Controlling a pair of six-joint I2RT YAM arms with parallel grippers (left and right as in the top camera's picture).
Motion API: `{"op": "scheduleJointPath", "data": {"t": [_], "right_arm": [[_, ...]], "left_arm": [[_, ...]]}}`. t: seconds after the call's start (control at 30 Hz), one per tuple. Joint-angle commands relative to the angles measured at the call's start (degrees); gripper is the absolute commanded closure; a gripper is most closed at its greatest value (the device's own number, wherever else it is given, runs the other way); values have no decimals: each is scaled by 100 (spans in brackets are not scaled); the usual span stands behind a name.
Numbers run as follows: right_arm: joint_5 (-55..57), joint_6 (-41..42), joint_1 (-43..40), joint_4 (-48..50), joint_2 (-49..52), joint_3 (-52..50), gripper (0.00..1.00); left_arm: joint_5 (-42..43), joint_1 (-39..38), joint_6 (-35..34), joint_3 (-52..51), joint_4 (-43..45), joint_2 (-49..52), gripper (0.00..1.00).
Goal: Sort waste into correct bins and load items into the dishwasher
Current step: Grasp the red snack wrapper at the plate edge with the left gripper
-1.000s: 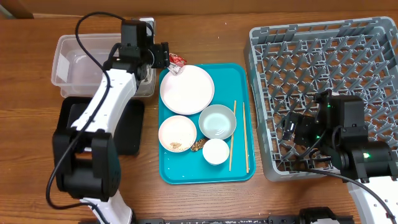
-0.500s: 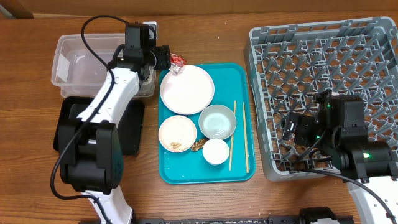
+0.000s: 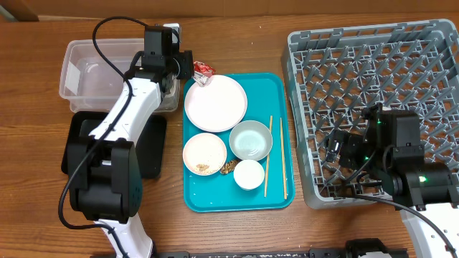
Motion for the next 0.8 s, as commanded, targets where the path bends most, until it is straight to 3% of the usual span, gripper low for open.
{"op": "scheduleJointPath", "data": {"t": [0.0, 0.37, 0.77], "right_arm": [[-28, 2, 22, 11, -28, 199, 0], [-28, 0, 22, 11, -28, 199, 0], [-28, 2, 22, 11, -28, 199, 0]], "left_arm": [[-94, -26, 0, 70, 72, 76, 48], [-96, -26, 0, 70, 179, 79, 58], [-354, -26, 0, 70, 341, 136, 48]]}}
